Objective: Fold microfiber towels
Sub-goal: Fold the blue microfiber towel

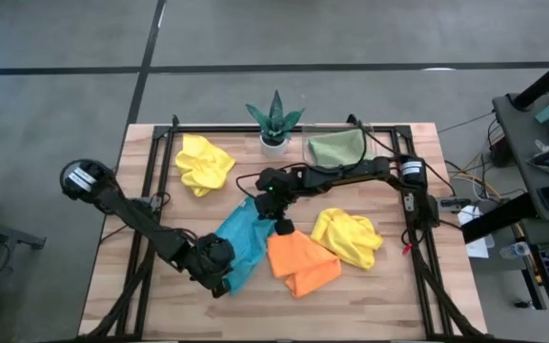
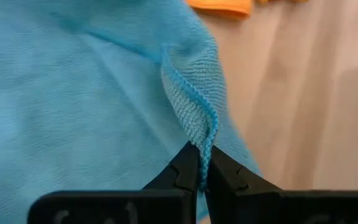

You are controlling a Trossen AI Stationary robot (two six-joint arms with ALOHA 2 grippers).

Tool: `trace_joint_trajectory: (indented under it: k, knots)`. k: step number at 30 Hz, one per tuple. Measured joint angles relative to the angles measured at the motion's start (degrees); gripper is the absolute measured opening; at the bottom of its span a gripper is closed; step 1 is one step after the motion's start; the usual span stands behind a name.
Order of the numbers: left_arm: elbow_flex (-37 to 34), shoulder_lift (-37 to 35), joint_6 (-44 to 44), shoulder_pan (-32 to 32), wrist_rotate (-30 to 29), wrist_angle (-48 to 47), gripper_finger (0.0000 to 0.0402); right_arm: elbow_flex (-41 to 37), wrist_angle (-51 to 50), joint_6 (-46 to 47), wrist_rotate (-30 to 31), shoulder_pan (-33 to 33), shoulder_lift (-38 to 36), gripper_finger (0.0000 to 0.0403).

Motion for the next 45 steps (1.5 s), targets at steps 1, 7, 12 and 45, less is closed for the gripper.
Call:
trace_joint_trajectory:
  k: [1, 7, 12, 45]
  knots:
    - [-0.09, -0.55, -0.37, 0.0, -0.39, -0.79, 0.0, -0.12, -0.05, -0.07, 0.0, 0.0, -0.54, 0.0008]
    - [-0.34, -3.4, -0.75, 0.0, -2.99, -5.32, 0.0, -1.4, 0.6, -0.37, 2.68, -0.26, -3.54, 0.0008]
    - [-0.83, -5.09, -2.04, 0.0, -3.88, -8.46, 0.0, -3.4, 2.48, -0.62, 8.32, -0.26, -4.03, 0.0008]
    - [-1.23, -5.42, -28.07, -0.38, 9.33, -21.8, 0.0, -15.35, 28.99, 4.04, 28.26, -0.48, -4.22, 0.0008]
